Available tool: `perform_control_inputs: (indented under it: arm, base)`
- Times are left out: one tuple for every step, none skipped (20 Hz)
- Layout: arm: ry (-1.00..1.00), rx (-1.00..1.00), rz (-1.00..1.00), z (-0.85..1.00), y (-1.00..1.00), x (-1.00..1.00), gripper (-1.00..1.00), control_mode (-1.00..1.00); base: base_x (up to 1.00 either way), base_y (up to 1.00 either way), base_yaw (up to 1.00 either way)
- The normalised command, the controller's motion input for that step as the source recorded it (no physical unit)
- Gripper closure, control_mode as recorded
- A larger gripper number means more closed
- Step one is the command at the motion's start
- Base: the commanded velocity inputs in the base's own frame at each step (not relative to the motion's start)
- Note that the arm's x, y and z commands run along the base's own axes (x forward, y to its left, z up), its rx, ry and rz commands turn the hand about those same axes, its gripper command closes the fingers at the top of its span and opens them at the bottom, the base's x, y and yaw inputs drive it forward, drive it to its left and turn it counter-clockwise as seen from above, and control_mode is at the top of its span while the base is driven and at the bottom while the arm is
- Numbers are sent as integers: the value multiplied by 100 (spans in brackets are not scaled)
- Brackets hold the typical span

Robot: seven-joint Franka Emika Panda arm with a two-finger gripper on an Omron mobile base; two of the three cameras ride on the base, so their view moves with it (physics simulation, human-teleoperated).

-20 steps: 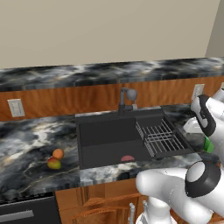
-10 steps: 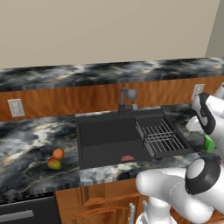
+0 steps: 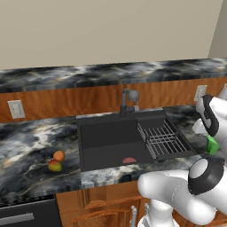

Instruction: Remove the mango and tangerine from the sink. Then move the bowl and cup from the counter to the sink for washing.

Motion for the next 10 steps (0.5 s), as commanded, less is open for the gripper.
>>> perform_control_inputs:
  arm:
    - [0,0,0,0,-24,-4,-100,-100]
    - [0,0,0,0,-25,-3,-100,-100]
    - [0,0,0,0,-24,-2,-100,-100]
    - [0,0,0,0,-24,-2,-100,-100]
    - [0,0,0,0,-25,-2,-100,-100]
    - [0,0,0,0,-26,-1,-100,-100]
    - [0,0,0,0,-26,-1,-100,-100]
    - [1,0,0,0,-26,0,-100,-100]
    - [1,0,0,0,-25,0,-100,-100]
    - [3,0,0,0,-24,0,-100,-100]
  base:
    - [0,0,0]
    - [0,0,0]
    - [0,0,0]
    - [0,0,0]
    - [0,0,0]
    - [0,0,0]
    - [0,0,0]
    - [0,0,0]
    - [0,0,0]
    - [0,0,0]
